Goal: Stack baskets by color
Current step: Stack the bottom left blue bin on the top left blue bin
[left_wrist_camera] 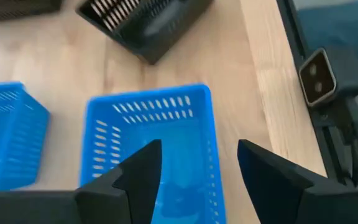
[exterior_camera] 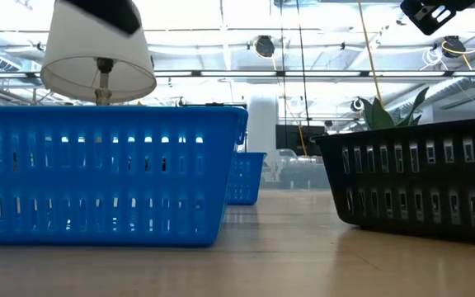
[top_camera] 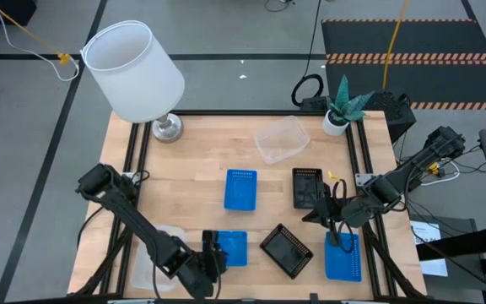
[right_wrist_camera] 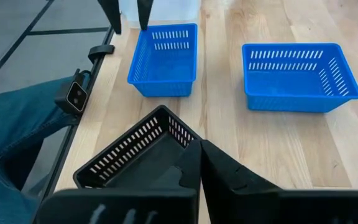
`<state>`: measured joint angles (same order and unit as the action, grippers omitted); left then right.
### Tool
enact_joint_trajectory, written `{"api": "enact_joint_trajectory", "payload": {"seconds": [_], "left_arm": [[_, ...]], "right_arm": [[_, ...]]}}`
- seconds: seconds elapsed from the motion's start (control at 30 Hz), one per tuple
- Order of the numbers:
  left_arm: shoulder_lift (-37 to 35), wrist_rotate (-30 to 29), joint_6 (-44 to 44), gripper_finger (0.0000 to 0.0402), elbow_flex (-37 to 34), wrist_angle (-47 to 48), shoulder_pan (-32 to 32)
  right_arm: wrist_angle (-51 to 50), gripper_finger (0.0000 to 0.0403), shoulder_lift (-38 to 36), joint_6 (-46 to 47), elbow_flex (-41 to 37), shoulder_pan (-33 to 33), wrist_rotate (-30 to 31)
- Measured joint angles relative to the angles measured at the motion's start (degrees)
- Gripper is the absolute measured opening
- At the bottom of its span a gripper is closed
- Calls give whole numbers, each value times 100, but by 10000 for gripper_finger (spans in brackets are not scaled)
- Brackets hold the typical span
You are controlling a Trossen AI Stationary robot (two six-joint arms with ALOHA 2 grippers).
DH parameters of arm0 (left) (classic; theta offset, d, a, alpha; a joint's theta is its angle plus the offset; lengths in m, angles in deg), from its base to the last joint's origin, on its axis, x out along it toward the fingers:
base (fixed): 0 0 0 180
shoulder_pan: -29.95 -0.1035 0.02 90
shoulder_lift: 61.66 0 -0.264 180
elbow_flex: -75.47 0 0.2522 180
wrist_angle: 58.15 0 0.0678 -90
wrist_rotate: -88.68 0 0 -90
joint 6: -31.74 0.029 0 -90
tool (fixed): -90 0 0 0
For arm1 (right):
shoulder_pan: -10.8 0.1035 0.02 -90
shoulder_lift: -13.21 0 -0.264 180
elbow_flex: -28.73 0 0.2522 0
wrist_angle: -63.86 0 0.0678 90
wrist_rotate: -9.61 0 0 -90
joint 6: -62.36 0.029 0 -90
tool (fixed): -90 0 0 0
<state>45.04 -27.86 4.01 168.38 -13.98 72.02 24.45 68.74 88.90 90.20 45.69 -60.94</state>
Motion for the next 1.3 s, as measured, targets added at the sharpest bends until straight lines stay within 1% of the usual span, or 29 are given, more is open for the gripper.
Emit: {"api": "enact_joint_trajectory", "payload": {"seconds": [0.2,0.43,0.93,1.3], "left_arm": [[327,162,-138,214,0,-54,2],[360,258,-591,214,0,-191,32],[361,270,-712,214,0,-6,77],[703,340,-428,210,-2,-54,72]], "right_arm": [[-29,4,0,-15,0,-2,-1],[-30,4,0,18,0,-2,-3],[-23,4,-2,23,-133,-2,-15],[18,4,-2,23,-138,-2,-20]]}}
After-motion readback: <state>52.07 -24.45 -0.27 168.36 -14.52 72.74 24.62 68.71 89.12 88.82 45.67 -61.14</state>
